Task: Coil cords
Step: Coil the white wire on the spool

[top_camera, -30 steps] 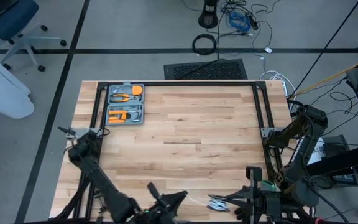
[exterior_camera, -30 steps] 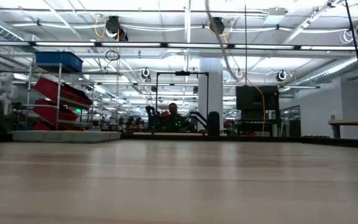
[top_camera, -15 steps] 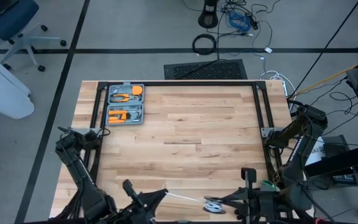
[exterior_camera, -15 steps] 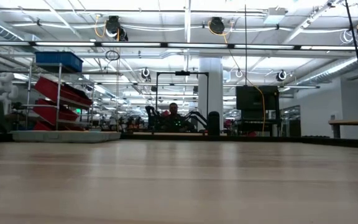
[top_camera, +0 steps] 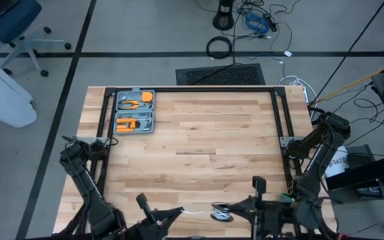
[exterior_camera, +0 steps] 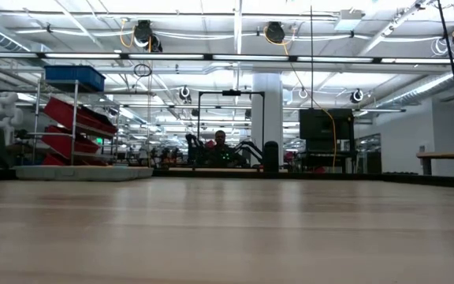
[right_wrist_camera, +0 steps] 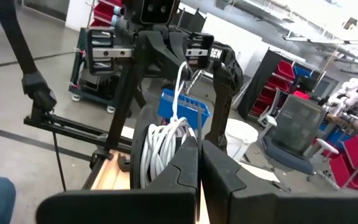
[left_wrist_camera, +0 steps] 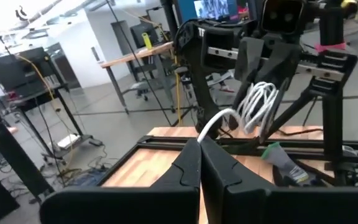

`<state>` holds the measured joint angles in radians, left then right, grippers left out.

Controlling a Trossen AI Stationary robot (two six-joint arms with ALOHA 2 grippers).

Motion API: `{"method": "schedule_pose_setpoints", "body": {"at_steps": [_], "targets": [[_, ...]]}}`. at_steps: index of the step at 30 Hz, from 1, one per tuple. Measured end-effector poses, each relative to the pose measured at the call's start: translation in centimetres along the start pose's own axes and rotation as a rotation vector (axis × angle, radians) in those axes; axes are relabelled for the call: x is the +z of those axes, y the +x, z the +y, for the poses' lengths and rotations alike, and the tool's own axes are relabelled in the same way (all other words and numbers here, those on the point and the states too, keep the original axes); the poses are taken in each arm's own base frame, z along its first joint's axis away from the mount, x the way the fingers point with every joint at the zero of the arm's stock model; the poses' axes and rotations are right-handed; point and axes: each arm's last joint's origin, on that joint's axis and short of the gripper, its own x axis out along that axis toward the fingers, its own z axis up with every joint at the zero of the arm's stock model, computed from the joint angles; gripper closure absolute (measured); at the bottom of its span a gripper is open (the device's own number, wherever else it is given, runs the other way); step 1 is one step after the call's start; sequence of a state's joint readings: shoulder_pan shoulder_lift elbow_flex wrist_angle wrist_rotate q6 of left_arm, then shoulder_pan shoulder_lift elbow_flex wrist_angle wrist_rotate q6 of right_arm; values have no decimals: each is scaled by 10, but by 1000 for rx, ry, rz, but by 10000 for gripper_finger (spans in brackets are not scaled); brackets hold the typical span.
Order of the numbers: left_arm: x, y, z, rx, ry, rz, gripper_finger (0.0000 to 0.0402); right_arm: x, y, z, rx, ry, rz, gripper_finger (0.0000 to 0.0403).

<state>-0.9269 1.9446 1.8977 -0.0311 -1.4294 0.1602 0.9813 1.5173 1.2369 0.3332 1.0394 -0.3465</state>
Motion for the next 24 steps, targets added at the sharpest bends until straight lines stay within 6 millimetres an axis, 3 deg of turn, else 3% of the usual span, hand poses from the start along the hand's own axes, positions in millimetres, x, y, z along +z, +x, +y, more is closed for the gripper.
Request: {"method": "schedule_pose_setpoints", "body": {"at_steps": [14,24], "targets": [[-12,62,10,-70,-71,44,402,-17,21,0,-59,-35,63,403],[-3,65,18,41,-44,45,402,-23,22,-1,-102,-42,111,403]]}}
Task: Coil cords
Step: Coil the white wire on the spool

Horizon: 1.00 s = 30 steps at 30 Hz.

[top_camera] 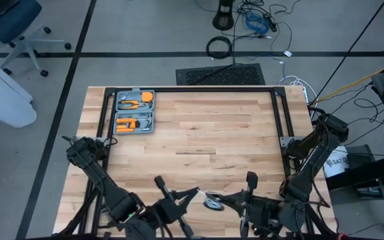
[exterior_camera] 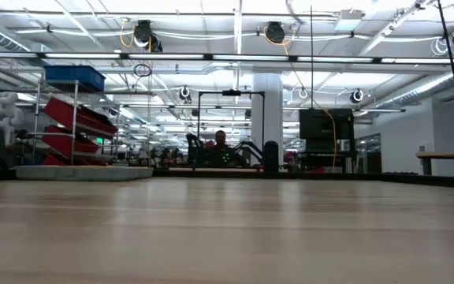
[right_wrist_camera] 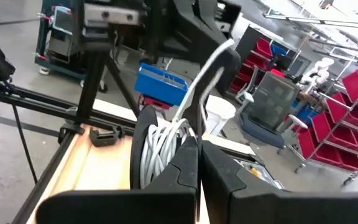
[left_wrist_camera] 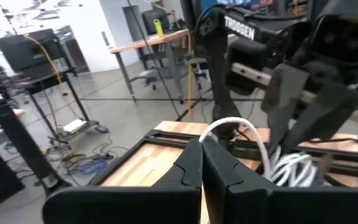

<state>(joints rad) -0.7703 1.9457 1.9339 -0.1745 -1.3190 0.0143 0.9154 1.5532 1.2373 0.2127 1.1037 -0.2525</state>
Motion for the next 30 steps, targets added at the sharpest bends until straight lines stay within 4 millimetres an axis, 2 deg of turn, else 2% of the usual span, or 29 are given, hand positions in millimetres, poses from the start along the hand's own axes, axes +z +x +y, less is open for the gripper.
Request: {"method": "schedule_pose_setpoints", "body": {"at_steps": [6,11,16,23,30], "targets": [[6,-11,-2,-26,-38,-9,402,-1,2,-4,-91,10,25,403],[5,-10,-2,-40,-131,-7,402,-2,5,-7,-151,38,38,403],[1,3,-5,-100,-190,7,402,-3,9,-10,-180,73,44,403],[-6,33,-8,-229,-250,35,402,-4,16,-15,-206,124,47,403],[-19,40,-19,-257,-245,53,402,-5,17,-15,-207,138,47,403]]}}
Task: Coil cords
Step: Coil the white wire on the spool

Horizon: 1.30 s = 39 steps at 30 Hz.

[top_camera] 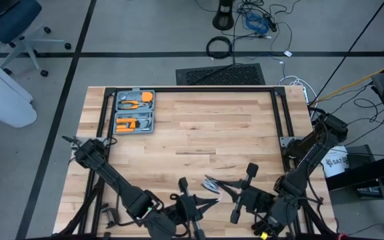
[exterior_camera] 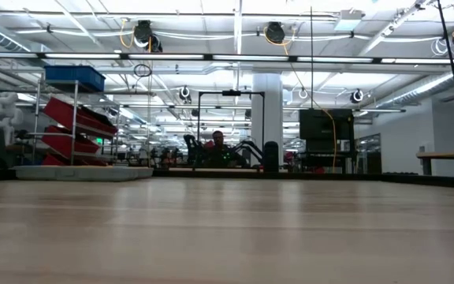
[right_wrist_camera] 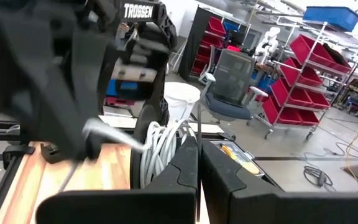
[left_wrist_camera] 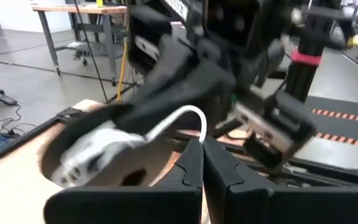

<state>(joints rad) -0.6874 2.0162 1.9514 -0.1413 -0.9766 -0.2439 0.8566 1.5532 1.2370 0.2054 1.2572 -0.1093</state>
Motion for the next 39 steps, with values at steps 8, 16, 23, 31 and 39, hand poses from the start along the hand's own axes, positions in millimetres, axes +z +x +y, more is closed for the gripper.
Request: {"method": "schedule_pose_setpoints", "body": {"at_steps": [8,16,23,31,39], "targets": [[-26,13,-9,10,34,32,402,0,0,0,1,42,0,403],[-46,21,-13,17,83,67,401,1,-1,0,7,51,-3,403],[-54,20,-14,-5,124,95,367,1,-3,1,16,47,-5,403],[-58,9,-22,-85,130,122,286,9,-11,3,34,50,-41,403],[-65,-14,-36,-136,140,142,265,25,-33,5,80,62,-113,403]]}}
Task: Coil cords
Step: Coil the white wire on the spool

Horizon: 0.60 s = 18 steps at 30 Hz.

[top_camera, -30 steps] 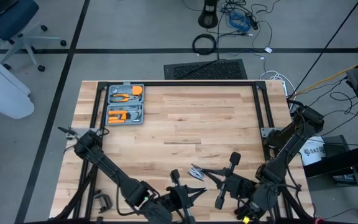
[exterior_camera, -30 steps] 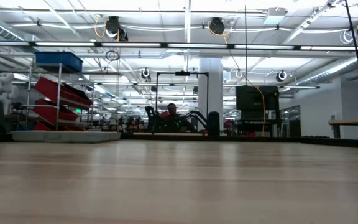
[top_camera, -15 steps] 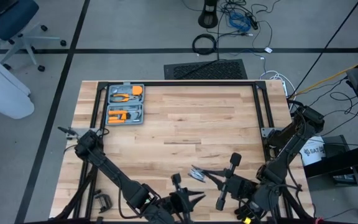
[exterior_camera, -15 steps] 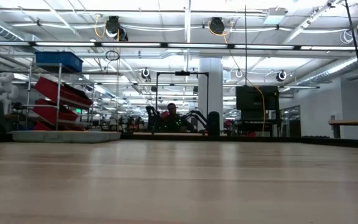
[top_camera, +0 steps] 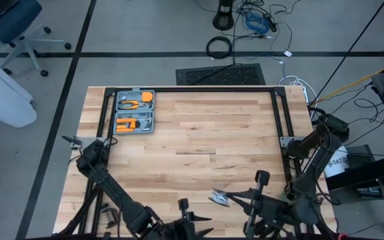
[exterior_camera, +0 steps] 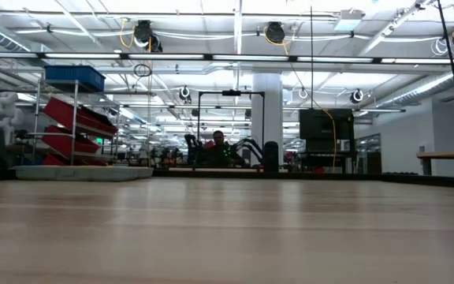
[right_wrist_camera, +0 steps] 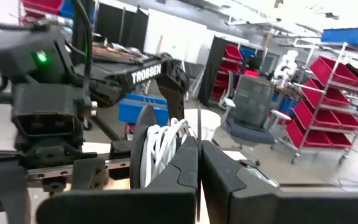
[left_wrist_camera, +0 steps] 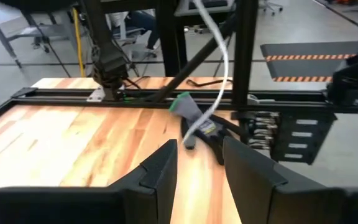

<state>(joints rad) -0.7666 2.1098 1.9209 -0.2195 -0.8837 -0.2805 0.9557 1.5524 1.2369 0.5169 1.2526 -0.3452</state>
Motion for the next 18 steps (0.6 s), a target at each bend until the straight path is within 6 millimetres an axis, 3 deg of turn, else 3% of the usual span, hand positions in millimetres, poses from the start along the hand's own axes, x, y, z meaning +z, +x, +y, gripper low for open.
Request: {"method": "schedule_pose_setpoints", "body": {"at_steps": [8,18], "targets": [[-3,-9,-9,-20,56,-11,264,9,-13,2,27,17,-36,403],[-24,21,-35,16,129,-203,265,12,-17,2,36,40,-48,403]]}}
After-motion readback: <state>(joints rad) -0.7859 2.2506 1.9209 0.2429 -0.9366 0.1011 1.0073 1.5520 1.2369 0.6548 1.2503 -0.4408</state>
